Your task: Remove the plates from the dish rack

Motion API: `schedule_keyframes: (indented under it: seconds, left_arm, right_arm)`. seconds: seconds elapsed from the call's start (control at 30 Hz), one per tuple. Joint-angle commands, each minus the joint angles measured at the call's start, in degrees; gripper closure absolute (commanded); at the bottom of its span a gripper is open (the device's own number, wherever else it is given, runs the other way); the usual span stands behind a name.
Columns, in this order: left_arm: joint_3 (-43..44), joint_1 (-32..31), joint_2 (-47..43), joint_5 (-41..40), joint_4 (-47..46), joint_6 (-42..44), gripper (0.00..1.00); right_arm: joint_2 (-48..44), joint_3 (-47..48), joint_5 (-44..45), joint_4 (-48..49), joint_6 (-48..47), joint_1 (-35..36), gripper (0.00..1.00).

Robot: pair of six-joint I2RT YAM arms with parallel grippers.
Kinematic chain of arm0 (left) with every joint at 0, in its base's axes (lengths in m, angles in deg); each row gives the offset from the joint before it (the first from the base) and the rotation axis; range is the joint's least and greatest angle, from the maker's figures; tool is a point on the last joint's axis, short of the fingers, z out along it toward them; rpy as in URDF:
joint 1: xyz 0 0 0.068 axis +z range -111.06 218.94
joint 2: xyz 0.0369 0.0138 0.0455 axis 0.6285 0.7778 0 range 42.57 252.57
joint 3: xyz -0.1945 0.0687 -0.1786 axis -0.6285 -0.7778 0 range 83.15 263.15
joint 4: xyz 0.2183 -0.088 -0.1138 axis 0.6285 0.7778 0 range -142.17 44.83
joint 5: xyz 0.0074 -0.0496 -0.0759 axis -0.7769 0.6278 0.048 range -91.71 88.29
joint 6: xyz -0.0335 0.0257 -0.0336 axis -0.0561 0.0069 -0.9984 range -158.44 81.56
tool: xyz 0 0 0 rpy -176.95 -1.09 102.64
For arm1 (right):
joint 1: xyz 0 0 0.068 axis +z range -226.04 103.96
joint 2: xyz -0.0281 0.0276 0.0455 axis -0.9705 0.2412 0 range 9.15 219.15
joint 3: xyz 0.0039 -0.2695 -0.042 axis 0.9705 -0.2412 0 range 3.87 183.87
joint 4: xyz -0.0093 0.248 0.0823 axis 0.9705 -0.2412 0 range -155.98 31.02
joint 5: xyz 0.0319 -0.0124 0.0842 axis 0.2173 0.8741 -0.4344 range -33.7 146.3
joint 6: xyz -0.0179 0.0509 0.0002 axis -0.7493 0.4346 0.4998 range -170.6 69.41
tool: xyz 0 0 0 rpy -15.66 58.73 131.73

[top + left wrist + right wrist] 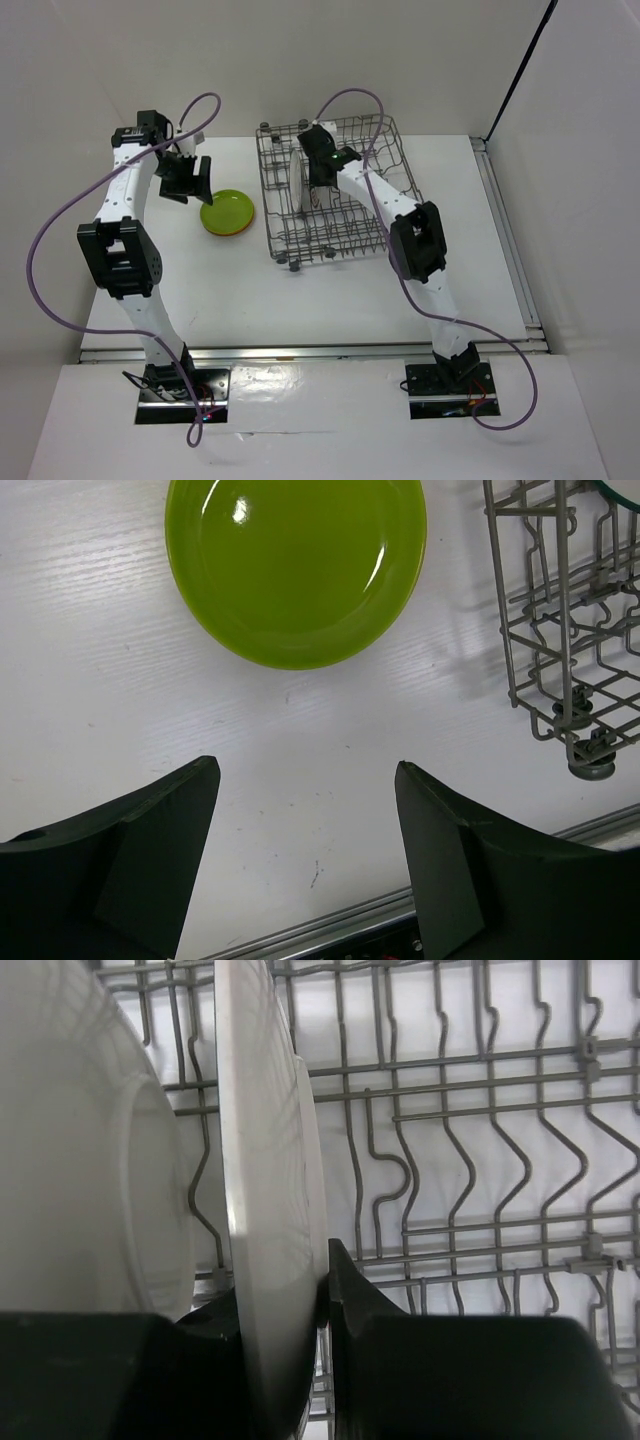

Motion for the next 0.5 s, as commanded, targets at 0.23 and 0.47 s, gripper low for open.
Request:
schedule_keyframes:
  seconds: [0.23,0.47]
  left_arm:
    - [6.3,-0.3,-3.0,1.8,3.0,1.6,0.16]
    - [8.0,-0.3,-5.6,10.7,3.0,1.7,0.09]
  right_arm:
    - [-11.2,7.5,18.8,4.8,-6.7,2.5,1.00]
    - [-20.4,2.6,14.6,10.9,-9.1,3.1,1.00]
